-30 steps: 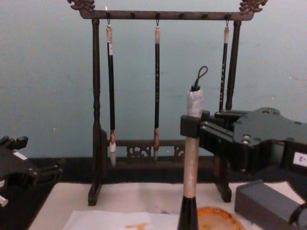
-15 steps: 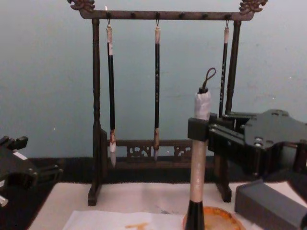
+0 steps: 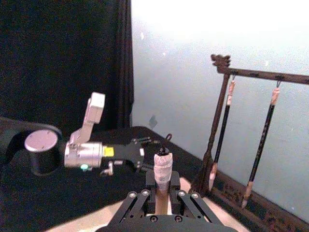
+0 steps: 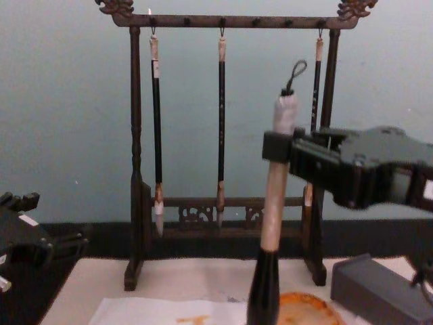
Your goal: Pick up the brush from the inkstone, write on the paper, then place the brush back to its original position.
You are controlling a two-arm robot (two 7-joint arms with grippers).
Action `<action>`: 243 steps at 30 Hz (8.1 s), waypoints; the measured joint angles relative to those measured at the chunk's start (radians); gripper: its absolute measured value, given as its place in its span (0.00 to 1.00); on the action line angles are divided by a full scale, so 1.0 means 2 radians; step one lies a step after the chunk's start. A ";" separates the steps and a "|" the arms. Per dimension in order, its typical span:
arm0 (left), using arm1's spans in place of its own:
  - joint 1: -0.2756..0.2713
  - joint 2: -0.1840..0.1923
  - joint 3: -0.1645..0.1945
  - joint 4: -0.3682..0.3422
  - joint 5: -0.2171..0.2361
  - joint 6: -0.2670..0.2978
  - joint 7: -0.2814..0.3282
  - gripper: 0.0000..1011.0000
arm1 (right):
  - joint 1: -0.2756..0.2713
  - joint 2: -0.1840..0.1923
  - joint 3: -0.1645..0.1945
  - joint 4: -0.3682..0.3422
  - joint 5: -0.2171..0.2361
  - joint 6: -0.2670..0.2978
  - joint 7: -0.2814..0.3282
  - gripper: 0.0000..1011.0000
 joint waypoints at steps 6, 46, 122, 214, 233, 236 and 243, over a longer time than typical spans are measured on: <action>0.000 0.000 0.000 0.000 0.000 0.000 0.000 1.00 | 0.016 -0.017 -0.001 0.012 0.009 0.007 -0.009 0.17; 0.000 0.000 0.000 0.000 0.000 0.000 0.000 1.00 | 0.072 -0.076 0.050 0.063 0.166 0.126 -0.085 0.17; 0.000 0.000 0.000 0.000 0.000 0.000 0.000 1.00 | 0.184 -0.106 0.111 0.358 0.454 0.252 -0.244 0.17; 0.000 0.000 0.000 0.000 0.000 0.000 0.000 1.00 | -0.004 -0.031 0.022 0.174 0.005 -0.070 -0.235 0.99; 0.000 0.000 0.000 0.000 0.000 0.000 0.000 1.00 | -0.003 -0.031 0.021 0.175 0.004 -0.079 -0.236 0.99; 0.000 0.000 0.000 0.000 0.000 0.000 0.000 1.00 | -0.003 -0.031 0.020 0.175 0.004 -0.079 -0.236 0.99; 0.000 0.000 0.000 0.000 0.000 0.000 0.000 1.00 | -0.003 -0.031 0.020 0.176 0.003 -0.080 -0.237 0.99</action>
